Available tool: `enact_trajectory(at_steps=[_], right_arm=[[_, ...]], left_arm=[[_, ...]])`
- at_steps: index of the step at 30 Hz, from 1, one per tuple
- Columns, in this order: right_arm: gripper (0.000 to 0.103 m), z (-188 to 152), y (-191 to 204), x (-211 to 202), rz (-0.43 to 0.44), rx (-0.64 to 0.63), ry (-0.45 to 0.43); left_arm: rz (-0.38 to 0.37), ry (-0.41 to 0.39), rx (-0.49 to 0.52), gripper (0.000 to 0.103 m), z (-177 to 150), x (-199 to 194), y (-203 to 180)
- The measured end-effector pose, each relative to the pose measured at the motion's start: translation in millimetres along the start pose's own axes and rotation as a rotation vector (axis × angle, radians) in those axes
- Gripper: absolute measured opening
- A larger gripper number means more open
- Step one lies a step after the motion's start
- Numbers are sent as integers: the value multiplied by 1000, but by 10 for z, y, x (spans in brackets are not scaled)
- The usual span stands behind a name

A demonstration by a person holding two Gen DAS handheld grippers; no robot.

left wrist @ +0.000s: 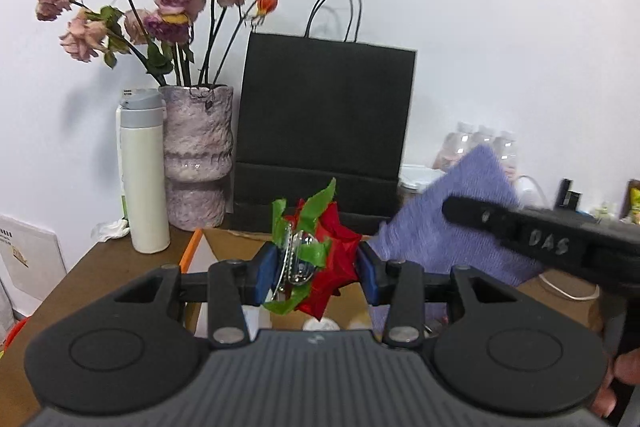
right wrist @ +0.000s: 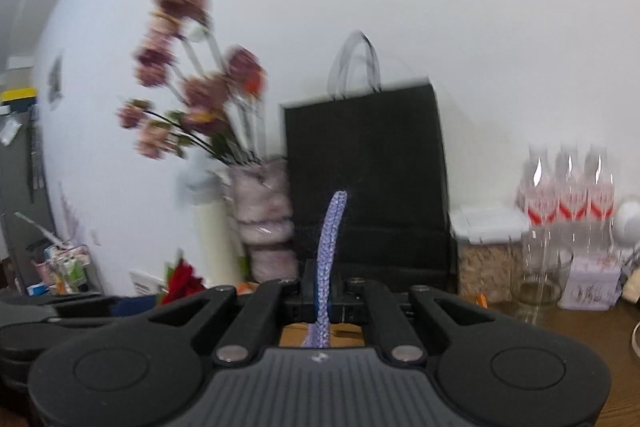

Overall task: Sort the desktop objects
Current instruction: 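Carry the flower and purple pouch into the box and release them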

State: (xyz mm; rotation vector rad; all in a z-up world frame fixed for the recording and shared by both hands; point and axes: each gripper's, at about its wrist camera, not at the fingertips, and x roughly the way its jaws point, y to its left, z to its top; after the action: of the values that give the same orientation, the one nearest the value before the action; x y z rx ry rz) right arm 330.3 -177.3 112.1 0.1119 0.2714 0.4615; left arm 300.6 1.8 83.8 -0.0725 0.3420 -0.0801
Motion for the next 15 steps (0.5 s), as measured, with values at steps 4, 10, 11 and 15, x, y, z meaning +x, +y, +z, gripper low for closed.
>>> enact_trajectory(at_steps=[4, 10, 11, 15], right_arm=[[2, -147, -292, 370, -39, 70, 56], [2, -349, -527, 672, -142, 55, 172], [2, -386, -556, 710, -156, 52, 200], [8, -470, -554, 777, -162, 43, 251]], left_arm=[[29, 27, -9, 43, -17, 377, -11], [56, 91, 16, 43, -154, 783, -15], [60, 104, 27, 43, -185, 828, -21], [80, 125, 64, 50, -278, 892, -45]])
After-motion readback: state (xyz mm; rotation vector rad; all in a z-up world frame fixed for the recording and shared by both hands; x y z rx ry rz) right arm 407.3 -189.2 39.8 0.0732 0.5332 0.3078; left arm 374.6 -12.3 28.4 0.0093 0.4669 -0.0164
